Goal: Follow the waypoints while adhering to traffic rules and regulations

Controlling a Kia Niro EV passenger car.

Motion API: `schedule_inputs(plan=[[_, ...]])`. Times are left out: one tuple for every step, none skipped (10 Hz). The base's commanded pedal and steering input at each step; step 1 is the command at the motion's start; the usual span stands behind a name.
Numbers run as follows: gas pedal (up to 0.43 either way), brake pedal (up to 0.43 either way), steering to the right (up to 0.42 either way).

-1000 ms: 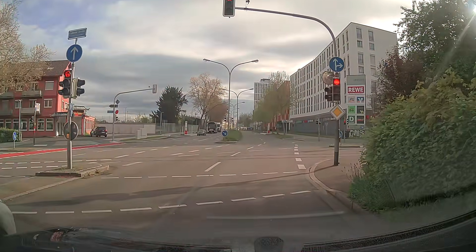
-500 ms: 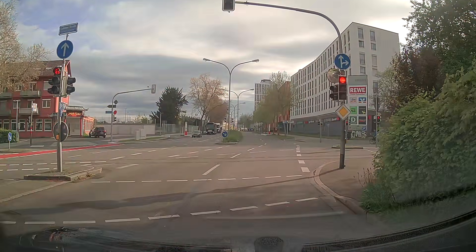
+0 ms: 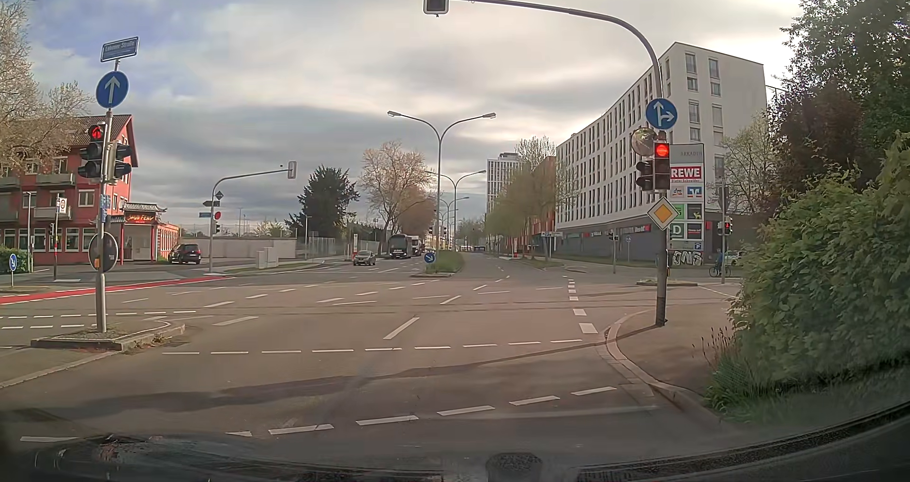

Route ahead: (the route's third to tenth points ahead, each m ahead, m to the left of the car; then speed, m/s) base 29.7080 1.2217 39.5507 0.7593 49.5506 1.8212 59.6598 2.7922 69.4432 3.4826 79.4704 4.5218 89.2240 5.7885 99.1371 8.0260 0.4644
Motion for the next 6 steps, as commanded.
schedule_inputs(plan=[[0.000,0.171,-0.004],[0.000,0.165,-0.003],[0.000,0.146,-0.004],[0.000,0.116,-0.003],[0.000,0.116,-0.004],[0.000,0.128,-0.004]])
